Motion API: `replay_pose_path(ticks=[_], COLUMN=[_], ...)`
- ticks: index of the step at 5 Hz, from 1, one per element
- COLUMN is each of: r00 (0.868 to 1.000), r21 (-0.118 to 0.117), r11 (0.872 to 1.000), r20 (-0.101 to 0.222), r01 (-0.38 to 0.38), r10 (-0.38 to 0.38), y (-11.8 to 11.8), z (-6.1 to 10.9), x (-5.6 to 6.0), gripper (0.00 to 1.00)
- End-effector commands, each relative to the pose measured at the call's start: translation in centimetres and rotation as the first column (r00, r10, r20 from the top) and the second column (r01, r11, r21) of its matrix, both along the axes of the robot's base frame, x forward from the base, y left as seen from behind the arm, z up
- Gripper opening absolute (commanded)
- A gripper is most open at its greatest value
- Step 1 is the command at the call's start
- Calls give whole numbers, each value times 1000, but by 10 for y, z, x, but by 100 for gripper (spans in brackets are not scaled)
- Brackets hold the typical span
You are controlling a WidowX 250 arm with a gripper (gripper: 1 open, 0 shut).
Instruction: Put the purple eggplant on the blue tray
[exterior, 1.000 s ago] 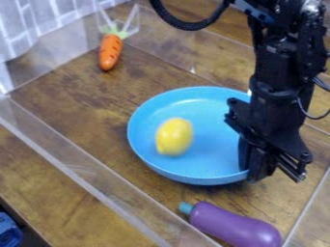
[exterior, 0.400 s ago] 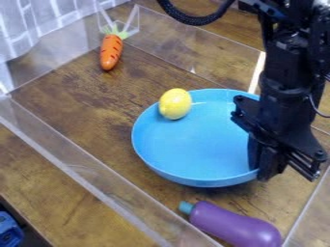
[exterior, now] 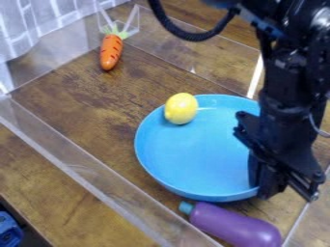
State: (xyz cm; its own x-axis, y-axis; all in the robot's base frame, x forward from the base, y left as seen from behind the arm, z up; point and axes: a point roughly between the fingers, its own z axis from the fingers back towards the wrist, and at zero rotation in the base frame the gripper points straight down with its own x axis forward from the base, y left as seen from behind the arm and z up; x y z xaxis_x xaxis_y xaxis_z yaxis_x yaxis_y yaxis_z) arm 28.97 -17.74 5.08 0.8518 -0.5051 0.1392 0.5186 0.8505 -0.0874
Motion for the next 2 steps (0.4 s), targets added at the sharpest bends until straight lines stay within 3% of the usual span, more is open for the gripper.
replay_pose_path(ticks=[1, 2], r00=[996, 994], r21=[-47, -59], r11=[997, 996], r20=[71, 81], r01=[58, 73], r10=[-54, -68], y=[-6, -8], z=[11, 3], x=[-11, -20], gripper=[100, 0])
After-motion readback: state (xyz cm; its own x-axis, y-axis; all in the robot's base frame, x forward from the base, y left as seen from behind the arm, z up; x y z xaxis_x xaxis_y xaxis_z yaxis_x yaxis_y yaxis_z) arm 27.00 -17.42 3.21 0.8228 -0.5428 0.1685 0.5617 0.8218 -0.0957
